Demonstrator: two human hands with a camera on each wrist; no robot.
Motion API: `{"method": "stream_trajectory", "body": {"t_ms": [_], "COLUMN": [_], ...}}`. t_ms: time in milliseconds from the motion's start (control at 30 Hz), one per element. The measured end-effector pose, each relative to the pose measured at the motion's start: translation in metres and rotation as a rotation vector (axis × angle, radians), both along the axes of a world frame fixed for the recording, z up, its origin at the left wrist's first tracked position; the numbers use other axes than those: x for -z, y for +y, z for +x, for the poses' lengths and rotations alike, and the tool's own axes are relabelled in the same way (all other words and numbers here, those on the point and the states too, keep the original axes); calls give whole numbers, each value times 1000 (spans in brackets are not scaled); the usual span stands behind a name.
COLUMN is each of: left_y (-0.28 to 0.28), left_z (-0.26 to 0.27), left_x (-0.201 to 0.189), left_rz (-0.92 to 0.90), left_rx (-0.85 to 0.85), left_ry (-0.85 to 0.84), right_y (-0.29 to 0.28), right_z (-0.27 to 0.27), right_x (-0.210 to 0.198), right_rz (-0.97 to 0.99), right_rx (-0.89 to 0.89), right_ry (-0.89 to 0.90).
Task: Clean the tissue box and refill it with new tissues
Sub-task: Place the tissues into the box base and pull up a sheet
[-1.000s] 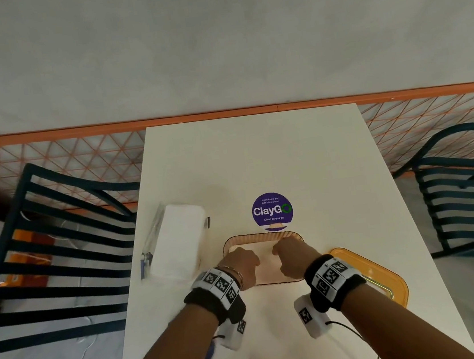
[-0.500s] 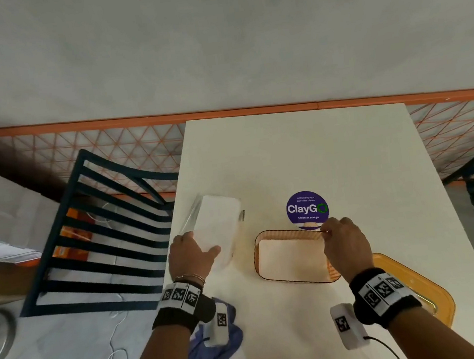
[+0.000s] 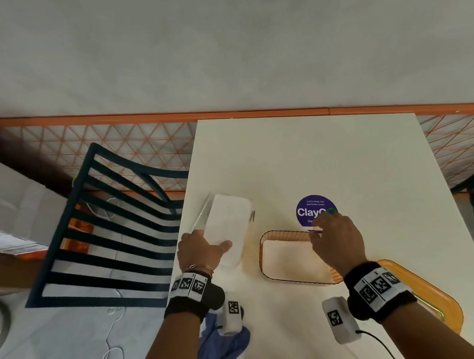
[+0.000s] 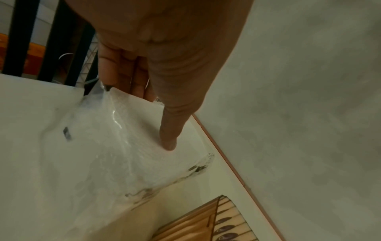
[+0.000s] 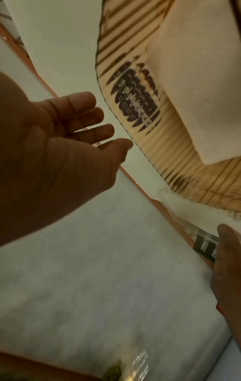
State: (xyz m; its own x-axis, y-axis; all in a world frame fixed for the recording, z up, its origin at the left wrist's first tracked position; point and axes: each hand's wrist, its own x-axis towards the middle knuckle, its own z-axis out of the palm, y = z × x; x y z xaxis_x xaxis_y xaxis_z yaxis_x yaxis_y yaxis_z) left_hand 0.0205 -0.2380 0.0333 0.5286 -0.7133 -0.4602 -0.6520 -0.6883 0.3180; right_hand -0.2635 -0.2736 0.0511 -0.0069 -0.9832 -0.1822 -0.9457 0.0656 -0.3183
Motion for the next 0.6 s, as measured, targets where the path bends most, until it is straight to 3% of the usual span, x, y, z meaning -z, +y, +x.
{"method": "stream_trajectory", "body": {"t_ms": [233, 400, 600], "left_y": [-4, -5, 3], "left_z": [4, 7, -3], "left_x": [-3, 0, -5], "left_rz": [-61, -106, -286], "left_rx": [-40, -85, -145], "left_ry": [20, 136, 345], "right_y": [4, 7, 0], "right_z": [19, 30, 50], "right_x": [-3, -6, -18], "right_rz": [-37, -37, -35], "right_rx": [-33, -71, -192], "right_ry": [-35, -62, -161]}}
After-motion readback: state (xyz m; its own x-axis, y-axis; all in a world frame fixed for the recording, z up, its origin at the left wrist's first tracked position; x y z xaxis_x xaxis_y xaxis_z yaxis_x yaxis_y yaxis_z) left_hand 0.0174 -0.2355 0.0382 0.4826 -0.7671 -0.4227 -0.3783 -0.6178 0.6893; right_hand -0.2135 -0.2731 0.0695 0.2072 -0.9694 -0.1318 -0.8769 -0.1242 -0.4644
